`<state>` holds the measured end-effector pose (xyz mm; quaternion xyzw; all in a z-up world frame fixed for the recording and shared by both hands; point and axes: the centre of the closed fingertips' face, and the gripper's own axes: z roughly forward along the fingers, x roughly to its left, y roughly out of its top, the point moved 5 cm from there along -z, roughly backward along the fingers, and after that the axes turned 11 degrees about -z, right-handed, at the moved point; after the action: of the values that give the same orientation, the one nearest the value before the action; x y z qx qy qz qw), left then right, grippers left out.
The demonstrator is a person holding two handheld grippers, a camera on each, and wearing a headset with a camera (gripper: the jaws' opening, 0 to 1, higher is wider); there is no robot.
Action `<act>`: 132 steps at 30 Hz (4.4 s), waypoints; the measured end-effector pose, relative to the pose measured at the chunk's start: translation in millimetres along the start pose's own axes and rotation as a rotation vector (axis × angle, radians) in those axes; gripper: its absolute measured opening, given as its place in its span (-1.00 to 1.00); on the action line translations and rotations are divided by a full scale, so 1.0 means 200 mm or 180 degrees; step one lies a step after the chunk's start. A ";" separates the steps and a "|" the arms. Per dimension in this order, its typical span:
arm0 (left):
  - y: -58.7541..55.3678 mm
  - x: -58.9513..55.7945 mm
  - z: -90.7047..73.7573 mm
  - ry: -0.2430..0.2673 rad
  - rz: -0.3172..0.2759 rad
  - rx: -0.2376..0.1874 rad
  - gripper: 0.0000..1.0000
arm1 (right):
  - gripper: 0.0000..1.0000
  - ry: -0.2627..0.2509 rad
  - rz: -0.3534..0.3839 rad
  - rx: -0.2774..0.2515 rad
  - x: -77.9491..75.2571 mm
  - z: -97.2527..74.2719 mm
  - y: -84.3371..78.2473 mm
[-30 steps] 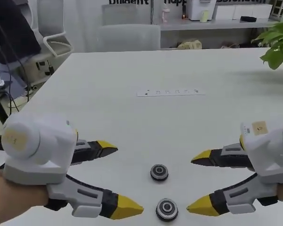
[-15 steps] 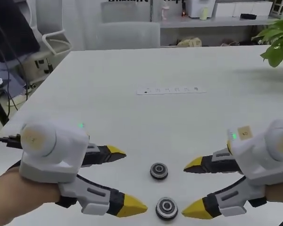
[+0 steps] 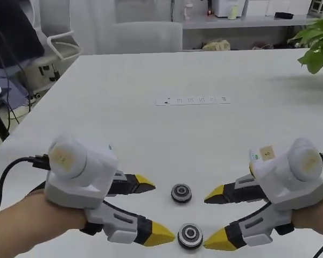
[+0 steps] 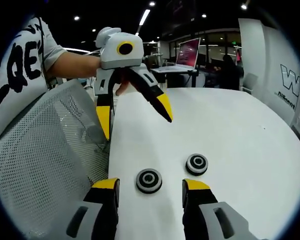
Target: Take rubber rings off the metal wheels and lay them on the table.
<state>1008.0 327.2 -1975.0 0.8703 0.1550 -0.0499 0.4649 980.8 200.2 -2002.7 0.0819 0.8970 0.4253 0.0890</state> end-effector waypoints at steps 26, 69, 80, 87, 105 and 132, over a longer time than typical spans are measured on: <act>-0.06 -0.02 0.18 -0.0208 0.0045 0.0263 -0.15 | -0.12 0.0146 0.0114 0.0091 -0.01 0.06 -0.08; -0.11 -0.05 0.34 -0.0165 0.0524 0.0435 -0.83 | -0.17 0.0185 0.0168 0.0161 0.01 0.09 -0.12; -0.12 -0.05 0.34 -0.0164 0.0552 0.0364 -0.85 | -0.29 0.0196 0.0265 0.0103 0.01 0.11 -0.13; -0.12 -0.04 0.34 -0.0159 0.0530 0.0334 -0.85 | -0.38 0.0234 0.0297 0.0088 0.03 0.15 -0.12; -0.12 -0.04 0.34 -0.0154 0.0544 0.0307 -0.85 | -0.51 0.0205 0.0315 0.0107 0.02 0.18 -0.13; -0.13 -0.04 0.33 -0.0217 0.0520 0.0176 -0.84 | -0.77 0.0236 0.0246 0.0203 0.04 0.15 -0.15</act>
<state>995.7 285.1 -2031.6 0.8903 0.0661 -0.0457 0.4482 978.5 204.8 -2045.7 0.1035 0.9089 0.4023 0.0366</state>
